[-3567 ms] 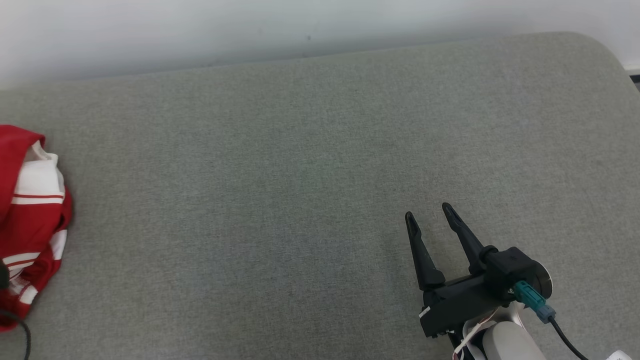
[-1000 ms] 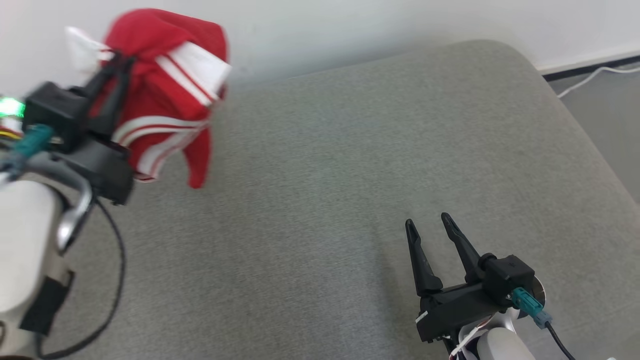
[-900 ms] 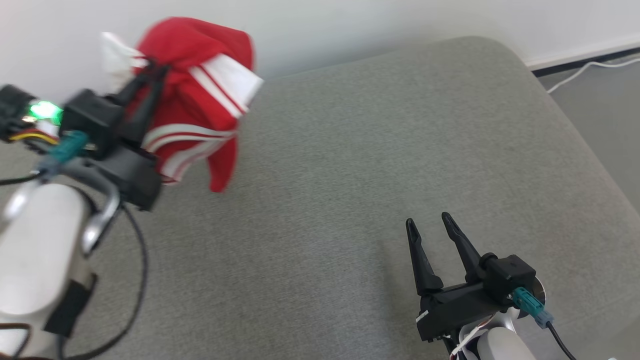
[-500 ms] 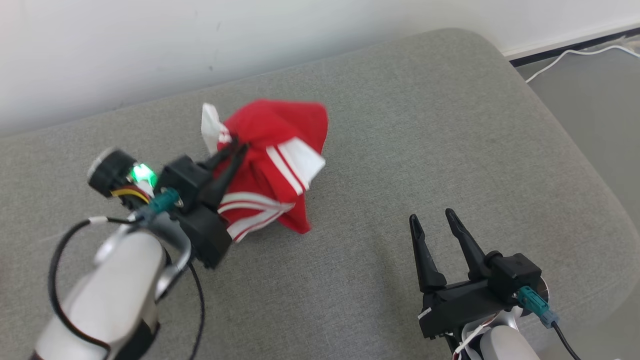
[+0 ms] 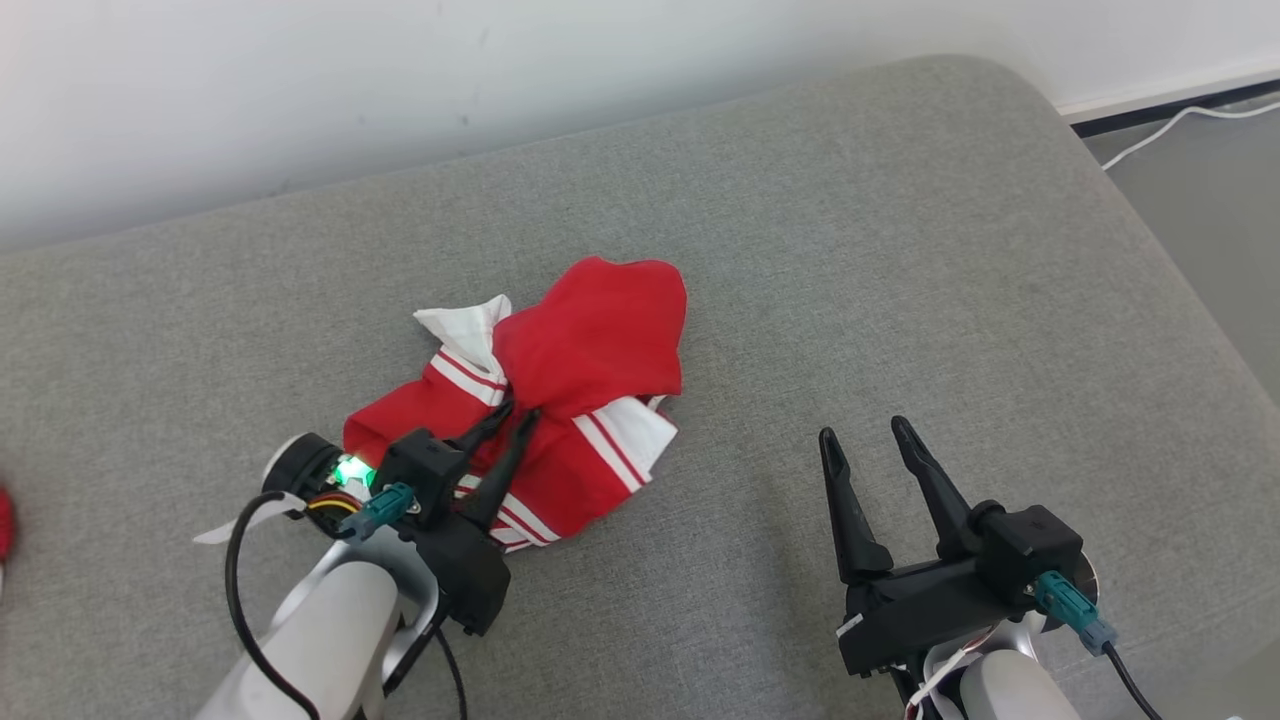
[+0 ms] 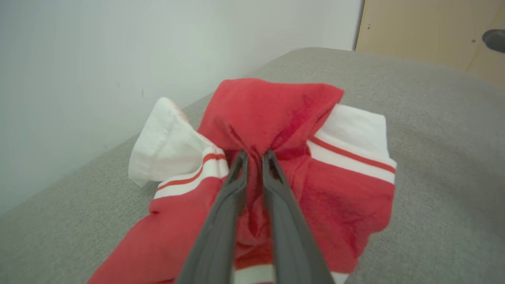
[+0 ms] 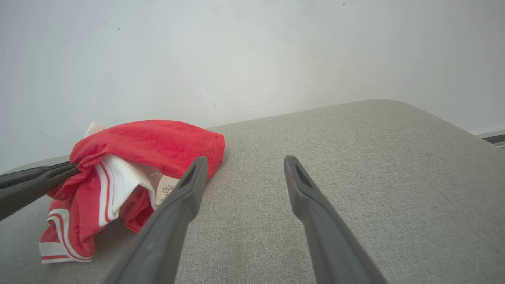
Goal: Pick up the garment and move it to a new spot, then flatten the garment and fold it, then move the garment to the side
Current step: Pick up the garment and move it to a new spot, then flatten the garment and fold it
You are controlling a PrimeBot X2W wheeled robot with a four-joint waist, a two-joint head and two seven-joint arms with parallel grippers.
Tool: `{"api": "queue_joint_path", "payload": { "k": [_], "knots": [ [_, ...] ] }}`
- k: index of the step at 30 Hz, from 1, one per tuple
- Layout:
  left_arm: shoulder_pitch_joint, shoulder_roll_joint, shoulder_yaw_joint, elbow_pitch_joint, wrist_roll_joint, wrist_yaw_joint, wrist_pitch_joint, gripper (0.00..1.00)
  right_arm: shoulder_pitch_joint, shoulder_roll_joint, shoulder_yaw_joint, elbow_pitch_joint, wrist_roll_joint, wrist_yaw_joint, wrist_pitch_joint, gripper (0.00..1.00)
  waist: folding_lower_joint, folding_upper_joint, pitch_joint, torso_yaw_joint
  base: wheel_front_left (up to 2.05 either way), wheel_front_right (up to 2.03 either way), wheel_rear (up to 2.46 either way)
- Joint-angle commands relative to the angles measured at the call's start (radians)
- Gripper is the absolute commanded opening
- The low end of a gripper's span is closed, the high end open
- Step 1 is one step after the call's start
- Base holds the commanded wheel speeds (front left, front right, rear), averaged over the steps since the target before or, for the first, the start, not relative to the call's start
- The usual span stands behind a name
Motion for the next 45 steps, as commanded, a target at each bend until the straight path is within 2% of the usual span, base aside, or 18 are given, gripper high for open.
{"api": "queue_joint_path", "payload": {
  "k": [1,10,16,24,34,45],
  "knots": [
    [0.014,-0.01,0.001,0.008,-0.006,0.008,-0.015,1.0,0.006,0.001,-0.003,0.002,0.0,0.001,-0.003,1.0,-0.0001,-0.0001,-0.004,0.007,0.0,0.0,0.0],
    [0.043,-0.051,0.006,-0.052,-0.015,0.033,-0.041,1.0,0.021,0.001,-0.025,0.0,-0.012,0.001,-0.003,1.0,-0.0001,-0.0001,-0.019,0.039,0.0,0.0,0.0],
    [0.087,-0.047,0.013,-0.138,-0.019,0.053,-0.045,1.0,0.029,0.001,-0.033,0.0,-0.011,0.001,-0.003,1.0,-0.0001,-0.0001,-0.029,0.059,0.0,0.0,0.0],
    [0.174,-0.024,0.03,-0.168,-0.042,0.079,-0.045,1.0,0.035,0.001,-0.032,-0.002,-0.007,0.001,-0.003,1.0,-0.0001,-0.0001,-0.033,0.07,0.0,0.0,0.0],
    [0.238,-0.033,0.027,-0.077,-0.077,0.07,-0.046,1.0,0.019,0.001,-0.021,0.006,-0.014,0.001,-0.003,1.0,-0.0001,-0.0001,-0.024,0.062,0.0,0.0,0.0],
    [0.191,-0.05,0.058,0.043,-0.089,0.05,-0.044,1.0,0.006,0.001,-0.004,0.012,-0.015,0.001,-0.003,1.0,-0.0001,-0.0001,-0.008,0.018,0.0,0.0,0.0]
  ]
}}
